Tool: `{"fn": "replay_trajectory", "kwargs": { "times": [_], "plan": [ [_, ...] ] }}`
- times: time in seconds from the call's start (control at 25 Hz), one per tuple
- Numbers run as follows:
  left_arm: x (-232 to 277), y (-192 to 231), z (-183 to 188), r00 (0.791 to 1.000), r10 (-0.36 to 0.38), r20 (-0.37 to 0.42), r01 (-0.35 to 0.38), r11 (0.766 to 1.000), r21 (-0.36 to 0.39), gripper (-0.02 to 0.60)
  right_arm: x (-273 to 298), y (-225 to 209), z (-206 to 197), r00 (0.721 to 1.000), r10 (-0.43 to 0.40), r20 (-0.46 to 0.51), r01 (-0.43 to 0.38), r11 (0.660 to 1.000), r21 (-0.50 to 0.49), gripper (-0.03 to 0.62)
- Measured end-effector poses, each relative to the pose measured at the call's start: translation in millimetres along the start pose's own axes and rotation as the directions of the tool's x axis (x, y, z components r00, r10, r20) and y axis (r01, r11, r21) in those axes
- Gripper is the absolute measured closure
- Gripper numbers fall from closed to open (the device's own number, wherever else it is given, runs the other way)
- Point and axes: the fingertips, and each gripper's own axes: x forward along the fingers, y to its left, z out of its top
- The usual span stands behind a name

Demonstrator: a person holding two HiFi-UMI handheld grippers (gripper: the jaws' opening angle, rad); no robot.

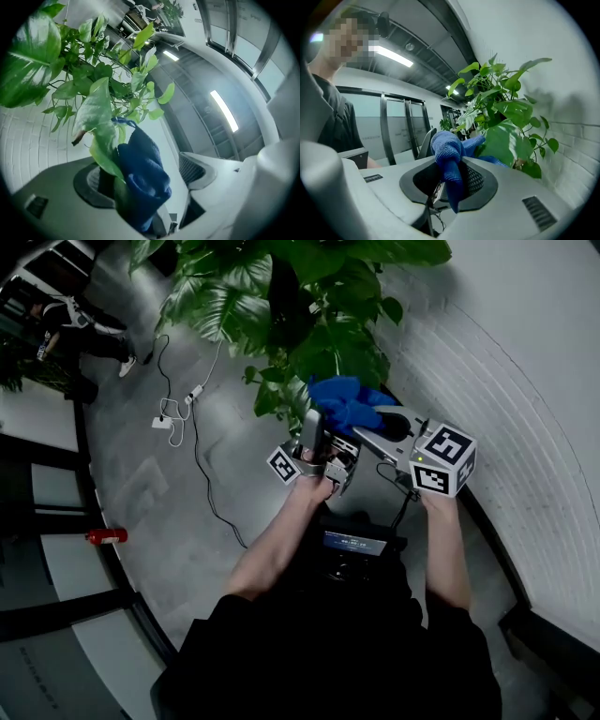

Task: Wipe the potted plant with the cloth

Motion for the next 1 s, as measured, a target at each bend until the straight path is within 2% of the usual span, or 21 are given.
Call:
{"fn": "replay_trajectory", "kwargs": {
  "times": [0.32, 0.52, 0.72, 0.88, 1.0],
  "plan": [
    [-13.6, 13.2, -1.9, 0.998, 0.057, 0.008, -0.057, 0.998, 0.002, 0.161, -19.1, 22.3, -48.5, 0.998, 0.062, -0.034, -0.058, 0.993, 0.1, 0.499],
    [-32.1, 7.8, 4.8, 0.993, 0.113, -0.02, -0.112, 0.993, 0.04, 0.161, -14.5, 34.8, -68.6, 0.989, 0.148, 0.029, -0.151, 0.964, 0.219, 0.499],
    [-50.5, -10.4, 24.9, 0.99, 0.134, -0.036, -0.132, 0.99, 0.052, 0.162, 8.1, 53.0, -76.0, 0.985, 0.16, 0.067, -0.172, 0.95, 0.259, 0.499],
    [-70.6, -17.3, 23.6, 0.979, 0.166, -0.118, -0.162, 0.986, 0.04, 0.161, 14.0, 65.1, -73.6, 0.976, 0.146, 0.162, -0.191, 0.932, 0.308, 0.499],
    [-89.1, -40.6, 34.7, 0.965, 0.183, -0.187, -0.183, 0.983, 0.021, 0.163, 28.2, 82.7, -54.1, 0.957, 0.09, 0.276, -0.187, 0.918, 0.349, 0.497]
  ]
}}
